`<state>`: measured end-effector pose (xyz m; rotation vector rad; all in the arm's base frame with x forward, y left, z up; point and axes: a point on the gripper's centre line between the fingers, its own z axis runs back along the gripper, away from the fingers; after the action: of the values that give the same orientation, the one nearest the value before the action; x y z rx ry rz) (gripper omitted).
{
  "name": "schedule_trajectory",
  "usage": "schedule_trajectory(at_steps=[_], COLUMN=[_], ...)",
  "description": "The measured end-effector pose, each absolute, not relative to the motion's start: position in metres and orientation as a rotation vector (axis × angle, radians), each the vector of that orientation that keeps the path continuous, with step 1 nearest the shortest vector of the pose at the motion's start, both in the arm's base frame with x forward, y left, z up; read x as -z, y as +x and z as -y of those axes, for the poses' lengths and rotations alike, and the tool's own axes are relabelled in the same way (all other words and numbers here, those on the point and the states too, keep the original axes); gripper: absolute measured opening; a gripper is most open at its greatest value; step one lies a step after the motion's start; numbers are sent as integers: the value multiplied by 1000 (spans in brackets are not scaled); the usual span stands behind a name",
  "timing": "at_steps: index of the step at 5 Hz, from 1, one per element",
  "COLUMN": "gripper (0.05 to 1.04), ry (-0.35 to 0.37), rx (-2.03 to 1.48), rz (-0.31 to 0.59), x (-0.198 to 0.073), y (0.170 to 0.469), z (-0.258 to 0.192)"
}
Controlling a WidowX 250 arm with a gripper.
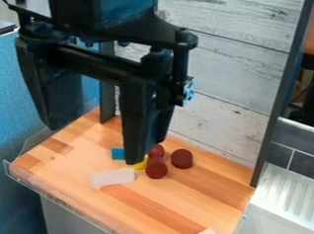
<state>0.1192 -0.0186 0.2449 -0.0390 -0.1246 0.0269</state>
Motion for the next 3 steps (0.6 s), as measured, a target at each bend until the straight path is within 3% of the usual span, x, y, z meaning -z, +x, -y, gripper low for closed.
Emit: schedule_trajectory(at_steps=[1, 3], gripper=[1000, 1000], ry=[-38, -17], rx=[-22, -115], rz=[120, 109], x=[-242, -201], y=[119, 165], z=[19, -9])
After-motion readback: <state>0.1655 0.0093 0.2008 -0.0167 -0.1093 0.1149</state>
